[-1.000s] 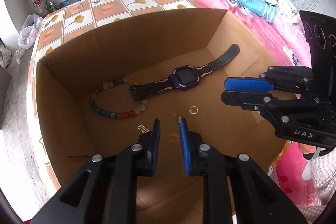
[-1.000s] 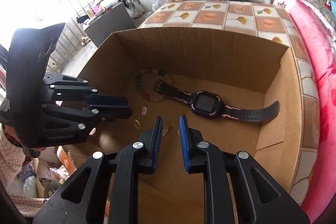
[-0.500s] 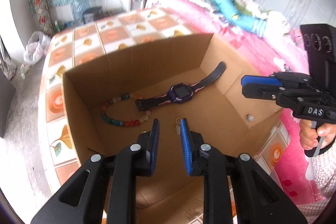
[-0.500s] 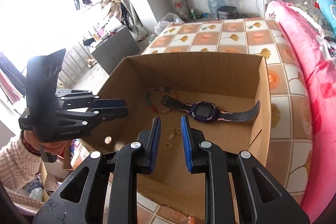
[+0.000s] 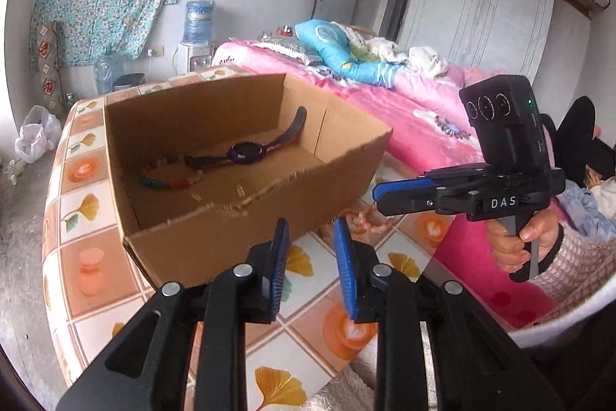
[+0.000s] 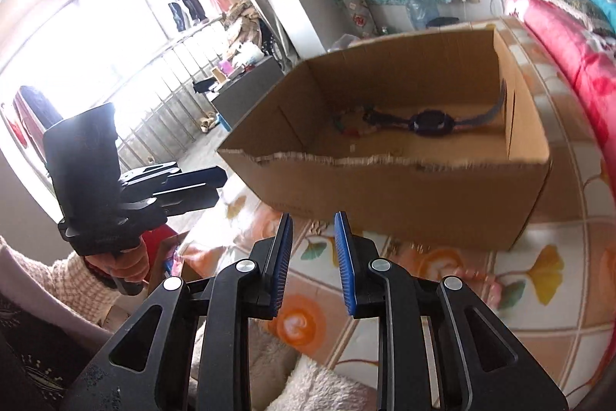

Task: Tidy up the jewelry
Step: 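Move the open right tool out of the box back to the table, then reach the open right tool toward the small gold charms beside the bracelet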

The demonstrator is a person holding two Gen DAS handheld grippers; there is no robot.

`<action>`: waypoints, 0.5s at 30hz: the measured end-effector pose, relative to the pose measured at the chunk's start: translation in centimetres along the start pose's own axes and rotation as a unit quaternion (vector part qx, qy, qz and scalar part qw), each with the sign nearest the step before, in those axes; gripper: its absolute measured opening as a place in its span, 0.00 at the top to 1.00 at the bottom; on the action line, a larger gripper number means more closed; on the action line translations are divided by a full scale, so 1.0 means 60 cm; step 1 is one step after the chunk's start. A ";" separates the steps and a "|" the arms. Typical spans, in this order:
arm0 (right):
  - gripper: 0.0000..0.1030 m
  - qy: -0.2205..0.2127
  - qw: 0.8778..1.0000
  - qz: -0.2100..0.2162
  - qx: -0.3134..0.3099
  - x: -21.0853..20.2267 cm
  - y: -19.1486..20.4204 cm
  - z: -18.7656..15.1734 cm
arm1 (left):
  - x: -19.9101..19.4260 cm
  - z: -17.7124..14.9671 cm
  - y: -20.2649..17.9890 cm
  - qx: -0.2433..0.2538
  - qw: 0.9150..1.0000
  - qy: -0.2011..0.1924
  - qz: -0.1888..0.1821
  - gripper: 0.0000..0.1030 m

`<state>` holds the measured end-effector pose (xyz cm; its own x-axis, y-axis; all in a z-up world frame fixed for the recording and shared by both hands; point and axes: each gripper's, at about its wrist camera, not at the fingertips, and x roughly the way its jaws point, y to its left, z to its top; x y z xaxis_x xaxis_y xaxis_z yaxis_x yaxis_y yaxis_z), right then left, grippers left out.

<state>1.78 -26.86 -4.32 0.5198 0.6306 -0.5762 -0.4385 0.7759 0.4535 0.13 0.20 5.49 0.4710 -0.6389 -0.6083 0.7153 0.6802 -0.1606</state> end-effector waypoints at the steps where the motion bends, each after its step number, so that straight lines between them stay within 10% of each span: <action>1: 0.78 0.007 1.000 -0.007 0.008 0.008 -0.002 -0.010 | 0.012 -0.009 -0.004 0.003 1.000 0.009 0.011 0.77; 15: 0.77 0.033 0.996 -0.024 0.083 0.062 -0.032 -0.035 | 0.139 -0.067 0.005 -0.009 0.990 0.065 0.127 0.77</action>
<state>3.00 -26.05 -8.78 0.4860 0.5941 -0.6410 -0.2838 0.8010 0.5271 2.21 -3.46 -2.76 0.5632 -0.3960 -0.7253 0.5722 0.8201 -0.0035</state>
